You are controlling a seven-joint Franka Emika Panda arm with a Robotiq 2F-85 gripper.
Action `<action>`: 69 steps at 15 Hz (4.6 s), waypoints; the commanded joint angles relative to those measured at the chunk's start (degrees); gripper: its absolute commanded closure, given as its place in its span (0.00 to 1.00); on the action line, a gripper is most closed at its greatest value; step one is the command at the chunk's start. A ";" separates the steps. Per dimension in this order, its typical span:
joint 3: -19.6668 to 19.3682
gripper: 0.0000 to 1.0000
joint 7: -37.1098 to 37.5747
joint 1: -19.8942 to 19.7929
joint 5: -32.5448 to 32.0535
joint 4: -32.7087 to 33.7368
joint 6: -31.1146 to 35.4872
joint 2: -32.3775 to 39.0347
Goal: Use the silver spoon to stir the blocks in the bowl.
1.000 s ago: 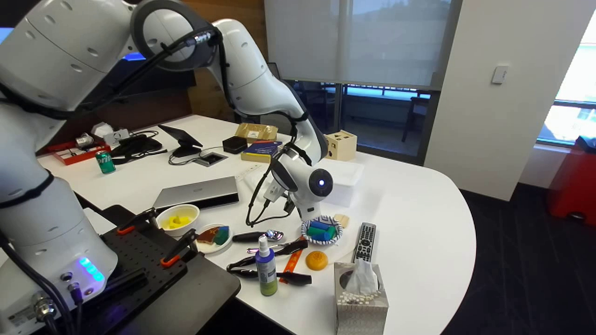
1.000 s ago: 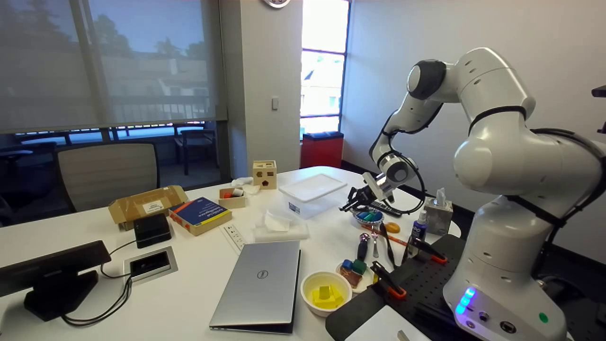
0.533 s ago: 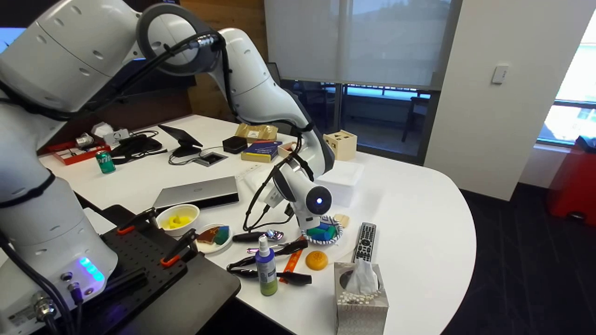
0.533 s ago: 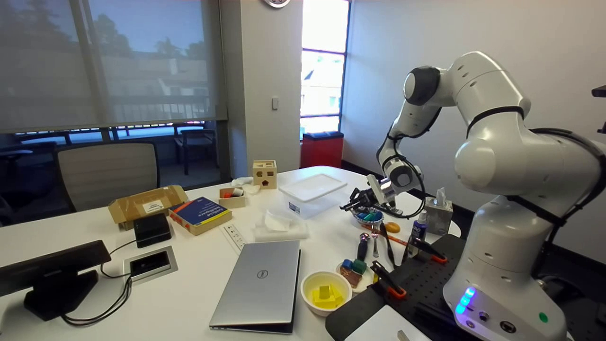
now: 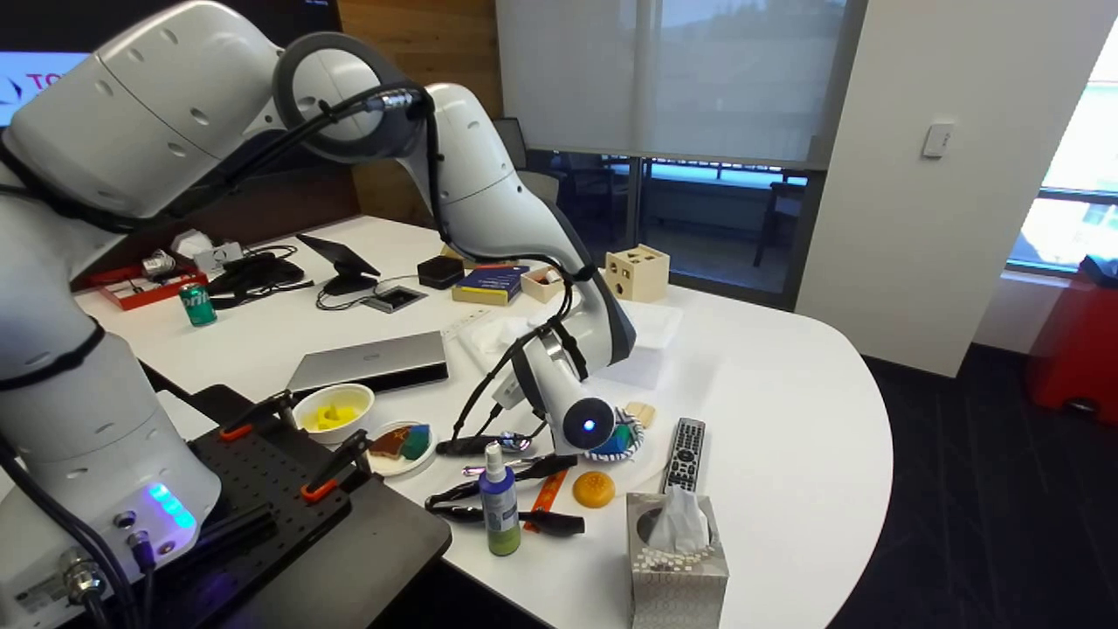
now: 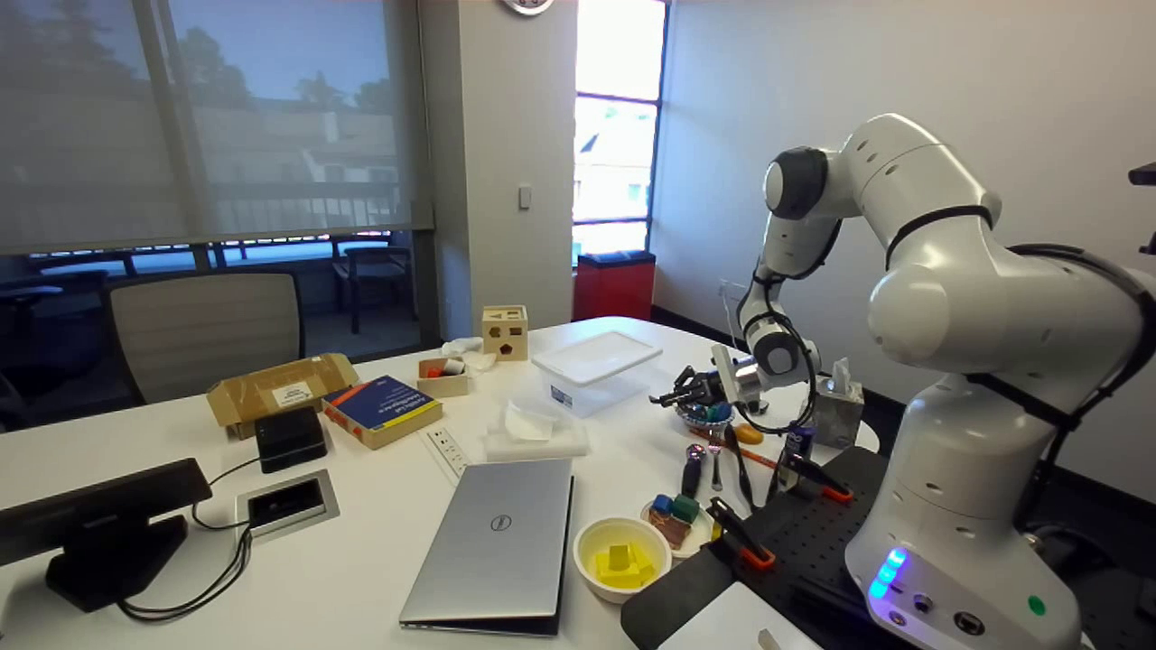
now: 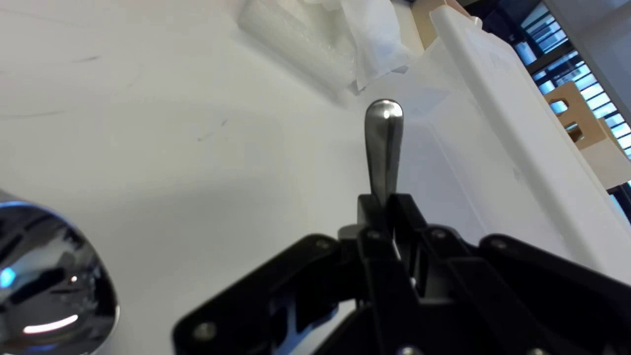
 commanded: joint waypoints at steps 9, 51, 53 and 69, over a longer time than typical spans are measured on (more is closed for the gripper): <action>-7.22 0.97 -0.62 4.95 4.65 -3.55 -2.91 -0.89; -9.43 0.97 1.25 3.01 11.18 5.89 -19.26 10.75; -10.47 0.97 0.90 3.34 11.14 4.64 -18.43 9.48; -12.48 0.97 -4.55 13.44 4.71 -5.47 -13.56 -6.33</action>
